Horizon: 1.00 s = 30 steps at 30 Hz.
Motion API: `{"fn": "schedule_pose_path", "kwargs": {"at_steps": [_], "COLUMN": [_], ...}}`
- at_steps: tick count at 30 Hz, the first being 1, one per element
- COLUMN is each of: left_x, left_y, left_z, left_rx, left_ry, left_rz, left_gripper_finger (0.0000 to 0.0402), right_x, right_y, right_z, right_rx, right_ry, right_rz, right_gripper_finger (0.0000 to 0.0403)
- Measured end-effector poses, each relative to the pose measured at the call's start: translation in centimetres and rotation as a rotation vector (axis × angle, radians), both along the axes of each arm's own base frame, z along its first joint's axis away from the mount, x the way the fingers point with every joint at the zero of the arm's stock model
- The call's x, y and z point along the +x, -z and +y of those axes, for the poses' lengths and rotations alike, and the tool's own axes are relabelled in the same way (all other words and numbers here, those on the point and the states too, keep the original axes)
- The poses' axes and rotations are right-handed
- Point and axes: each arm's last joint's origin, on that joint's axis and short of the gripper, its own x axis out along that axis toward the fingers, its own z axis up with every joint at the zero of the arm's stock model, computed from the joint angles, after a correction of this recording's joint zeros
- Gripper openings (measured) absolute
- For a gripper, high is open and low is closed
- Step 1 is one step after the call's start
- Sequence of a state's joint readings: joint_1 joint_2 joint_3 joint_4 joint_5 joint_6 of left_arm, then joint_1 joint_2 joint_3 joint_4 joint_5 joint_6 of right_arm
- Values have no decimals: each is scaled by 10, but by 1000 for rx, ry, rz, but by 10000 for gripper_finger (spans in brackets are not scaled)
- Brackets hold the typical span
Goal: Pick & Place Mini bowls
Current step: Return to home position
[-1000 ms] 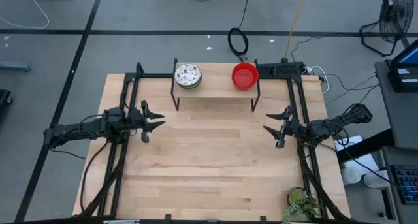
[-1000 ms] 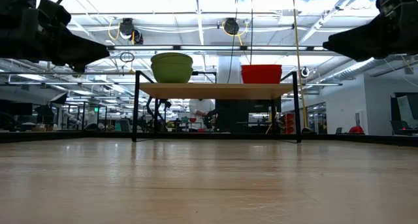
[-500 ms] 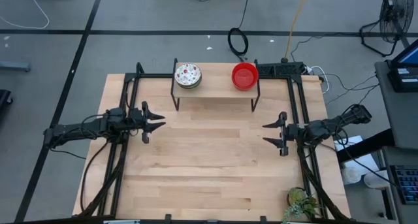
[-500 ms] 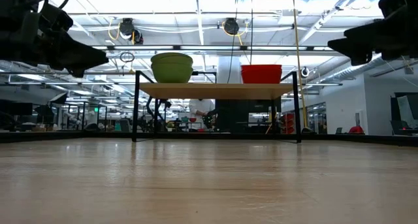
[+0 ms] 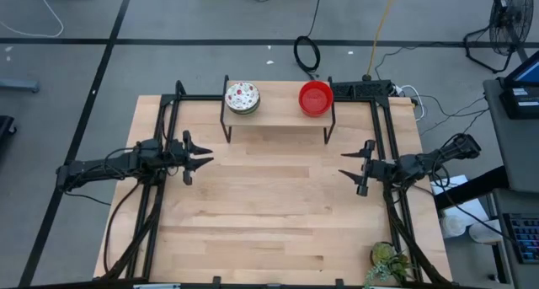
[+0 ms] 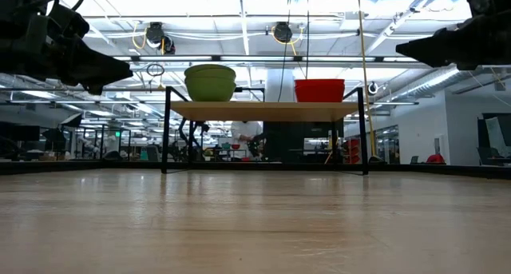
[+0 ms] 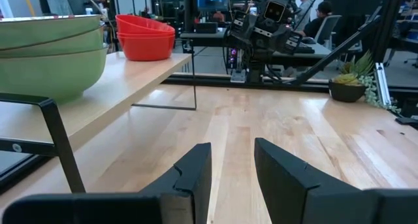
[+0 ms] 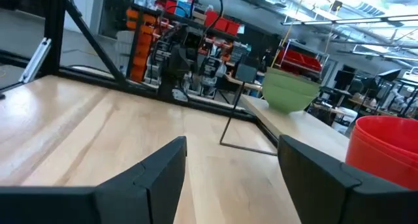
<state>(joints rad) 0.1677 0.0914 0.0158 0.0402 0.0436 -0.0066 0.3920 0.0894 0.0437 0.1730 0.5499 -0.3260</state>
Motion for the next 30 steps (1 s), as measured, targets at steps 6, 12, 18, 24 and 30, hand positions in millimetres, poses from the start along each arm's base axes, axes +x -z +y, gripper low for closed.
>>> {"fn": "schedule_pose_path", "kwargs": {"at_steps": [6, 12, 18, 24, 30], "left_x": [0, 0, 0, 0, 0], "left_y": [0, 0, 0, 0, 0], "left_z": [0, 0, 0, 0, 0], "left_rx": [1, 1, 1, 0, 0], "left_ry": [-1, -1, -1, -1, -1], "left_rz": [0, -1, -1, -1, -1], "left_gripper_finger": [120, 120, 120, 120, 120], "right_x": [0, 0, 0, 0, 0], "right_y": [-1, -1, -1, -1, -1], "right_z": [0, 0, 0, 0, 0], "right_rx": [2, 3, 3, 4, 4], "right_ry": [0, 0, -1, -1, -1], "right_rz": [-8, -10, -10, -11, -12], "right_gripper_finger": [231, 231, 227, 230, 228]}}
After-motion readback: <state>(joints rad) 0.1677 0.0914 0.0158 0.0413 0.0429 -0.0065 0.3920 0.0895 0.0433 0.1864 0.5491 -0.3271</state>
